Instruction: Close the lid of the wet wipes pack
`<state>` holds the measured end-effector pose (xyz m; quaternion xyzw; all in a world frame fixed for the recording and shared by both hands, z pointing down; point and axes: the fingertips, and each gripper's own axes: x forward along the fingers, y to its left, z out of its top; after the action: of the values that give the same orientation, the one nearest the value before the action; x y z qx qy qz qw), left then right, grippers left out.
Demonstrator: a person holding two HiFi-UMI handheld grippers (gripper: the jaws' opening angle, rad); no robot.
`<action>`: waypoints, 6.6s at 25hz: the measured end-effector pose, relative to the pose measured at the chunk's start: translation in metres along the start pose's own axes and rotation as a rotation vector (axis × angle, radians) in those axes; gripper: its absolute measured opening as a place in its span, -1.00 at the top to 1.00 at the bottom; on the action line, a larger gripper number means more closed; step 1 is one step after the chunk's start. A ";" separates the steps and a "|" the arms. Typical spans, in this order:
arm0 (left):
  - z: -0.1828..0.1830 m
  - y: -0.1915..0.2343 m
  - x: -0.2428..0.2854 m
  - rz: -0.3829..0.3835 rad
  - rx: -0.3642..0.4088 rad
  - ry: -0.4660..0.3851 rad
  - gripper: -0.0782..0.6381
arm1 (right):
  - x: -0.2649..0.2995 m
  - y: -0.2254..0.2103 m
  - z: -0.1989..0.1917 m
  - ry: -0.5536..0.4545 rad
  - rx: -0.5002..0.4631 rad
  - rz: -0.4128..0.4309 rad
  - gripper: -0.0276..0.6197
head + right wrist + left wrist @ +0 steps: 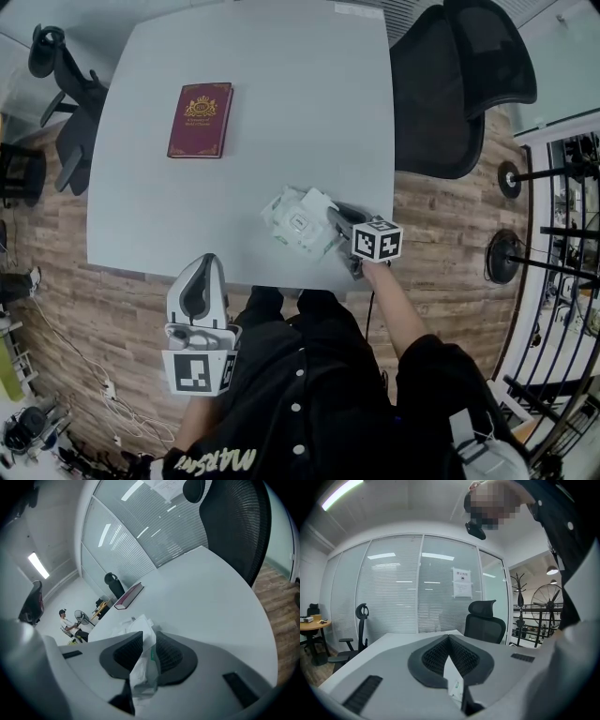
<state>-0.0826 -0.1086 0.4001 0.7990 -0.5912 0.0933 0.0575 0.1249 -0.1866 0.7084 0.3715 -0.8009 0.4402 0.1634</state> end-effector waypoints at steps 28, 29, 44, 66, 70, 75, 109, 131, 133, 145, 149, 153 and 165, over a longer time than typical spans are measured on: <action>0.028 0.005 0.007 -0.043 0.001 -0.111 0.76 | -0.020 0.062 0.007 -0.038 -0.385 -0.059 0.69; 0.029 0.005 0.007 -0.044 0.001 -0.114 0.76 | -0.020 0.065 0.006 -0.044 -0.411 -0.071 0.72; 0.027 0.006 0.002 -0.055 -0.002 -0.106 0.76 | -0.016 0.095 -0.015 -0.020 -0.588 -0.076 0.74; 0.014 0.016 -0.009 -0.018 -0.012 -0.073 0.76 | 0.003 0.093 -0.047 0.082 -0.617 -0.044 0.67; 0.012 0.017 -0.009 -0.013 -0.014 -0.069 0.76 | 0.009 0.089 -0.051 0.103 -0.592 -0.038 0.67; 0.012 0.018 -0.009 -0.010 -0.016 -0.067 0.76 | 0.014 0.089 -0.044 0.128 -0.561 -0.029 0.74; 0.011 0.020 -0.002 -0.017 -0.025 -0.075 0.76 | 0.030 0.091 -0.039 0.228 -0.612 -0.066 0.80; 0.047 -0.026 0.034 -0.209 0.023 -0.198 0.76 | -0.119 0.156 0.101 -0.476 -0.519 0.155 0.80; 0.049 -0.030 0.037 -0.222 0.026 -0.205 0.76 | -0.146 0.164 0.110 -0.551 -0.519 0.169 0.80; 0.050 -0.050 0.048 -0.291 -0.016 -0.200 0.76 | -0.260 0.170 0.130 -0.818 -0.580 -0.023 0.83; 0.054 -0.045 0.046 -0.284 -0.002 -0.211 0.76 | -0.288 0.174 0.144 -0.917 -0.546 -0.063 0.82; 0.055 -0.035 0.045 -0.260 -0.007 -0.206 0.76 | -0.299 0.169 0.153 -0.930 -0.514 -0.143 0.82; 0.059 -0.006 0.044 -0.197 0.009 -0.214 0.76 | -0.297 0.159 0.164 -0.865 -0.517 -0.304 0.82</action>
<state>-0.0591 -0.1601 0.3520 0.8589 -0.5122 0.0040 -0.0006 0.2172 -0.1347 0.3493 0.5789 -0.8147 0.0060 -0.0339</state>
